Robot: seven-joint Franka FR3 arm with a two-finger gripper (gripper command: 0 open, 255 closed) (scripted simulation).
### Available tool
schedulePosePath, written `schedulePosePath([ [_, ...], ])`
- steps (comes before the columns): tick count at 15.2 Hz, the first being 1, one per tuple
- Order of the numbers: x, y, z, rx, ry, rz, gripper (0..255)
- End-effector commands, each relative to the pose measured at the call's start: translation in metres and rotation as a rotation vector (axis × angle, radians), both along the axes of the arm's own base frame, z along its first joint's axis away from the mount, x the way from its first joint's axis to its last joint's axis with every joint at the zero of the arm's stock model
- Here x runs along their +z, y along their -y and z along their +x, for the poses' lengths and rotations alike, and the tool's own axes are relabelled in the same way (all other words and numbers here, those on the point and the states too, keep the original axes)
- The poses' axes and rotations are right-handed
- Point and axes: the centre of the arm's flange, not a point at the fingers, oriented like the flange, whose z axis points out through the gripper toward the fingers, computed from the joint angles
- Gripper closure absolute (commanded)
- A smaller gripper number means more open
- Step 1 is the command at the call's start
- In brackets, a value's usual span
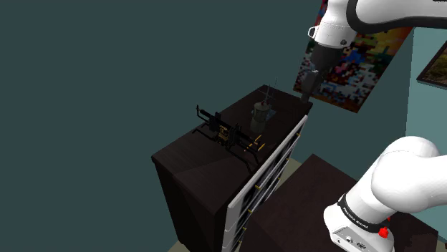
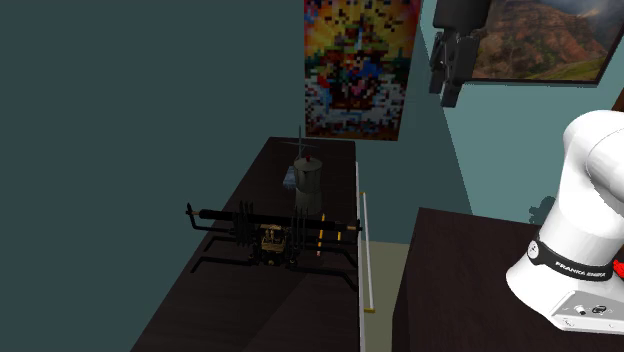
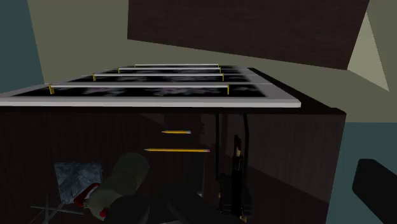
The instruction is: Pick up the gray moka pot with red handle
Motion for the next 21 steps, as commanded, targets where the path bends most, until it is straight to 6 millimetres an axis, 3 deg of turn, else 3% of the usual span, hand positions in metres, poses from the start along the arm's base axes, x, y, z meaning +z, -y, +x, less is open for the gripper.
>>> schedulePosePath([
  [1,0.000,0.000,0.000,0.000,0.000,0.000,0],
  [11,-0.052,0.035,0.126,-0.353,-0.064,0.062,0],
  [21,-0.115,0.107,0.229,-0.707,-0.128,0.123,0],
])
